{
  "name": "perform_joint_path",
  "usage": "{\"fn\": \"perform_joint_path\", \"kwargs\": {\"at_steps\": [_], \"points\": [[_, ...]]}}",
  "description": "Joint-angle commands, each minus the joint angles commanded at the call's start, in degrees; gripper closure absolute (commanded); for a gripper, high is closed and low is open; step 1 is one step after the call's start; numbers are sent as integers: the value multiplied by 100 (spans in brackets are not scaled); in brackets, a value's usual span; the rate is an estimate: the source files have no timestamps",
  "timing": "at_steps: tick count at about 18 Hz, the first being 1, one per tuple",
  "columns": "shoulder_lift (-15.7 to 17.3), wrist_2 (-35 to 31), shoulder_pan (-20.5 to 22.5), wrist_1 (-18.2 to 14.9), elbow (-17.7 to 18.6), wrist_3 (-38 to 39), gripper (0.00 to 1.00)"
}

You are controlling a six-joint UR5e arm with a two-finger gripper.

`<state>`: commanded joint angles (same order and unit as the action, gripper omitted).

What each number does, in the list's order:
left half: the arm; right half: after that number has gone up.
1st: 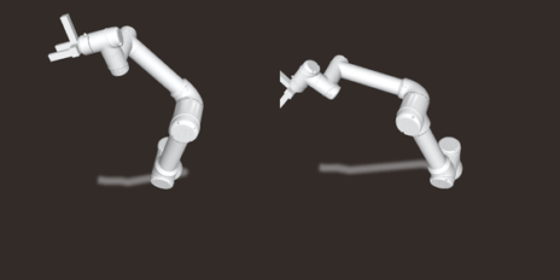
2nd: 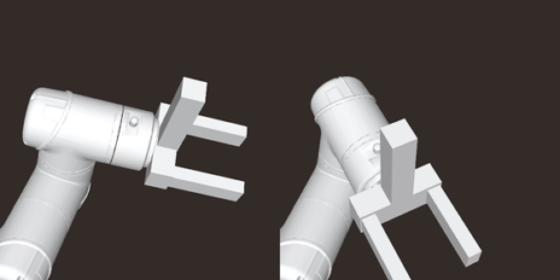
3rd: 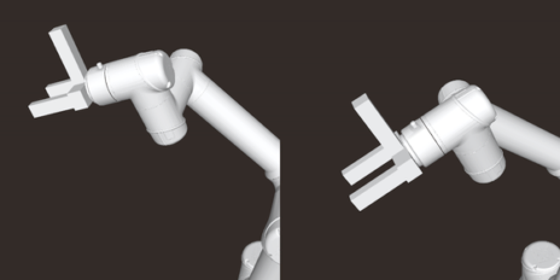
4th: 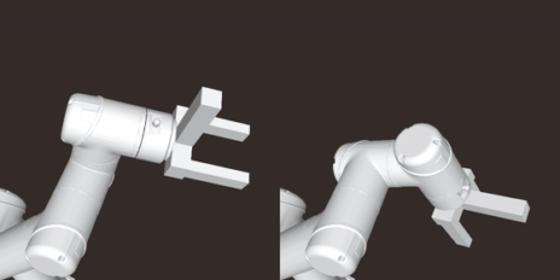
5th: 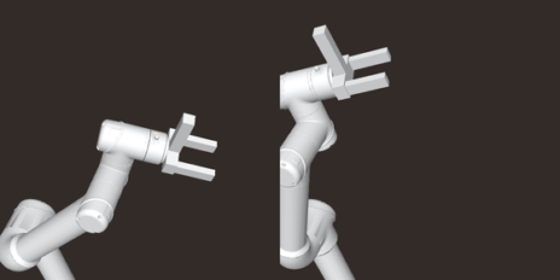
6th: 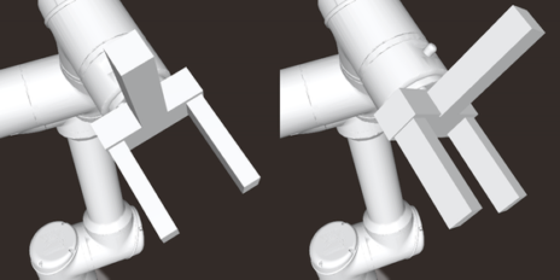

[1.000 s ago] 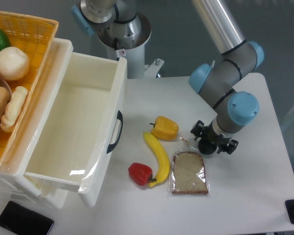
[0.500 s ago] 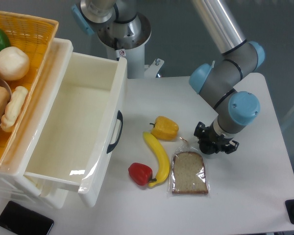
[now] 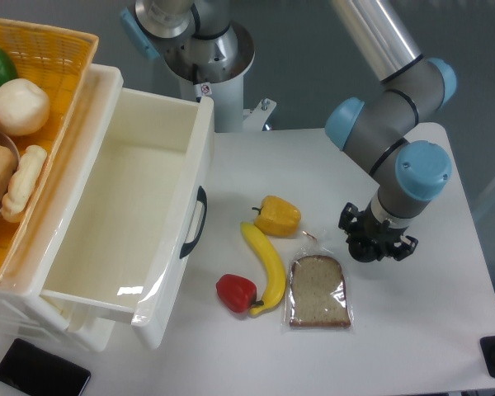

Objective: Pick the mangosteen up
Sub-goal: 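Lift the gripped mangosteen up off the table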

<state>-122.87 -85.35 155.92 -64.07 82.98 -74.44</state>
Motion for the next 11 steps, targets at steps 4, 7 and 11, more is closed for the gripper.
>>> {"fn": "perform_joint_path", "kwargs": {"at_steps": [4,7,11], "points": [[-79,176,-9,-17,-395,-158,77],[-71,150,-17,-18,-458,-474,73],[-62,71,-70,-79,-721,-519,76]]}}
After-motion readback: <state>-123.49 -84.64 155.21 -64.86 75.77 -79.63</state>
